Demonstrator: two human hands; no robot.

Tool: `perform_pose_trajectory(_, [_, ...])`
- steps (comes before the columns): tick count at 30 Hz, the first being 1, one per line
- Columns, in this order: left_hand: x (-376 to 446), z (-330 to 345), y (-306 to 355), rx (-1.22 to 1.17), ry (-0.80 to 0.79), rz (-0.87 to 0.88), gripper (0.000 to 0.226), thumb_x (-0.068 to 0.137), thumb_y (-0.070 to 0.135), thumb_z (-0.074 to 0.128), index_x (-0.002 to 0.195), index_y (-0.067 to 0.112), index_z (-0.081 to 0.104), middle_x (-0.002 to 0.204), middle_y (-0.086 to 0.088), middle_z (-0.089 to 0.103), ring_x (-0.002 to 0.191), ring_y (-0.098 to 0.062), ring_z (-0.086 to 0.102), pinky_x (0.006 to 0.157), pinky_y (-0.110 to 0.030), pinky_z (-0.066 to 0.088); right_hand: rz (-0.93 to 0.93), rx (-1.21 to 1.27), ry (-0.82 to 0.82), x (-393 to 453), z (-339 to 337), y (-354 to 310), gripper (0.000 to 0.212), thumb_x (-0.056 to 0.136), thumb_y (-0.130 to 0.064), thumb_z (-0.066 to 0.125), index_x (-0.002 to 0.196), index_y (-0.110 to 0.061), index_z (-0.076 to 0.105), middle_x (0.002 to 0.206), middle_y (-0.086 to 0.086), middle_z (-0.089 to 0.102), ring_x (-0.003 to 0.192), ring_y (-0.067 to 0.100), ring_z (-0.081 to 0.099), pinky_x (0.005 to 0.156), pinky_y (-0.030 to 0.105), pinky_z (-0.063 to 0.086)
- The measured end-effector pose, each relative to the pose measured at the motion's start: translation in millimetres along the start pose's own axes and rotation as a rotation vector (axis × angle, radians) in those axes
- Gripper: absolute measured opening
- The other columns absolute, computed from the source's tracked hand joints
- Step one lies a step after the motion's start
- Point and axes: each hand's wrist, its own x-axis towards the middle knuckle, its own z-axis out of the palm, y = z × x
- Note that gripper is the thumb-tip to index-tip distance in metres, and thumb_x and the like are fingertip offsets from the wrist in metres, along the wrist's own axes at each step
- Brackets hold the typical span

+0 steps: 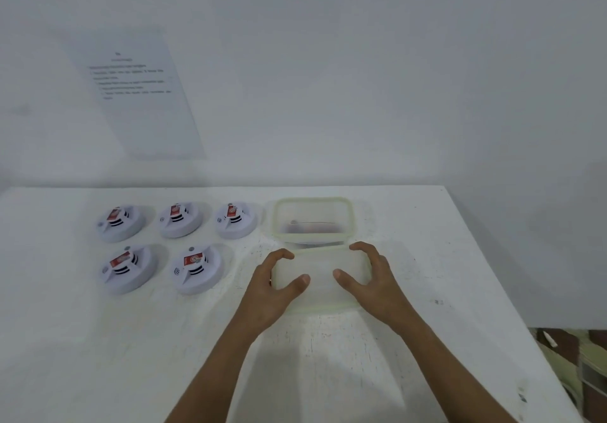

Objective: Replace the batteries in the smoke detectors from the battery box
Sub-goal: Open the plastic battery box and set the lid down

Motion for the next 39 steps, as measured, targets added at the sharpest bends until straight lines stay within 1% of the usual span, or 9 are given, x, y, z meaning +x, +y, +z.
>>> perform_pose_trajectory(4, [-0.6, 0.2, 4.5, -0.084, 0.000, 0.029, 0.033, 0.082, 0.030, 0.074, 0.109, 0.032, 0.055, 0.106, 0.011, 0.061, 0.086, 0.002, 0.063, 0.064, -0.016, 0.052, -0.011, 0.084, -0.023, 4.1, -3.0, 2.2, 0.048, 0.081, -0.045, 0.076, 0.119, -0.042, 0.046, 0.120, -0.005, 0.055, 0.106, 0.012, 0.058, 0.083, 0.034, 0.060])
perform_pose_trajectory(11, [0.7, -5.7, 9.5, -0.041, -0.023, 0.056, 0.035, 0.080, 0.033, 0.076, 0.108, 0.032, 0.056, 0.106, 0.013, 0.060, 0.083, 0.009, 0.061, 0.062, -0.012, 0.050, -0.033, 0.116, 0.096, 0.6, -1.8, 0.0, 0.047, 0.075, -0.041, 0.081, 0.114, -0.039, 0.056, 0.114, -0.015, 0.060, 0.101, 0.008, 0.061, 0.079, 0.031, 0.061])
perform_pose_trajectory(15, [-3.0, -5.5, 8.7, 0.146, -0.107, -0.010, 0.068, 0.066, 0.062, 0.075, 0.124, 0.051, 0.040, 0.119, 0.011, 0.043, 0.103, 0.000, 0.049, 0.075, -0.014, 0.041, -0.025, 0.077, 0.156, -4.7, 3.5, 0.7, 0.048, 0.078, -0.045, 0.078, 0.119, -0.039, 0.056, 0.118, -0.014, 0.058, 0.106, 0.003, 0.058, 0.081, 0.020, 0.054])
perform_pose_trajectory(18, [-8.5, -3.9, 5.5, 0.250, -0.144, -0.034, 0.089, 0.067, 0.066, 0.073, 0.141, 0.053, 0.025, 0.128, 0.007, 0.032, 0.114, -0.008, 0.042, 0.090, -0.021, 0.037, -0.001, 0.042, 0.171, -9.3, 9.5, 0.4, 0.051, 0.083, -0.041, 0.073, 0.128, -0.037, 0.050, 0.129, -0.005, 0.038, 0.114, 0.008, 0.049, 0.077, 0.006, 0.044])
perform_pose_trajectory(22, [-5.6, -12.9, -0.3, 0.316, -0.176, -0.028, 0.086, 0.066, 0.076, 0.064, 0.141, 0.058, 0.026, 0.148, 0.004, 0.023, 0.137, -0.015, 0.032, 0.111, -0.036, 0.035, -0.068, -0.106, 0.119, -14.8, 8.8, 2.2, 0.051, 0.086, -0.044, 0.068, 0.134, -0.036, 0.050, 0.137, -0.009, 0.038, 0.130, 0.013, 0.040, 0.105, 0.032, 0.043])
perform_pose_trajectory(26, [-4.1, -19.7, 0.5, 0.319, -0.012, 0.037, 0.061, 0.080, 0.060, 0.064, 0.137, 0.045, 0.046, 0.134, 0.000, 0.043, 0.105, -0.014, 0.056, 0.092, -0.024, 0.044, 0.036, -0.131, -0.044, -25.5, -10.8, -8.6, 0.068, 0.077, -0.053, 0.075, 0.138, -0.041, 0.048, 0.111, -0.011, 0.054, 0.100, 0.004, 0.055, 0.076, 0.016, 0.045])
perform_pose_trajectory(29, [-15.5, -14.8, 5.5, 0.375, 0.109, 0.030, 0.052, 0.092, 0.052, 0.052, 0.141, 0.036, 0.045, 0.106, 0.001, 0.057, 0.088, -0.010, 0.057, 0.080, -0.021, 0.041, 0.027, -0.136, -0.243, -34.6, -9.6, -17.2, 0.075, 0.075, -0.056, 0.076, 0.140, -0.052, 0.038, 0.106, -0.010, 0.062, 0.089, 0.005, 0.063, 0.070, 0.019, 0.054])
perform_pose_trajectory(33, [-36.8, 6.5, 5.0, 0.170, 0.053, -0.019, 0.065, 0.089, 0.058, 0.053, 0.147, 0.041, 0.030, 0.116, 0.006, 0.062, 0.108, -0.015, 0.061, 0.087, -0.030, 0.054, 0.012, -0.123, -0.205, -41.8, 14.1, -16.2, 0.078, 0.083, -0.053, 0.069, 0.145, -0.054, 0.023, 0.123, -0.009, 0.044, 0.110, 0.006, 0.050, 0.083, 0.017, 0.045])
perform_pose_trajectory(39, [-30.6, 7.3, -4.0, 0.046, 0.044, -0.033, 0.061, 0.085, 0.057, 0.059, 0.141, 0.049, 0.035, 0.133, 0.018, 0.049, 0.120, -0.007, 0.051, 0.104, -0.036, 0.045, 0.070, 0.079, -0.164, -33.4, 23.0, -17.7, 0.047, 0.090, -0.051, 0.061, 0.133, -0.057, 0.043, 0.128, -0.007, 0.044, 0.108, 0.005, 0.050, 0.082, 0.019, 0.045])
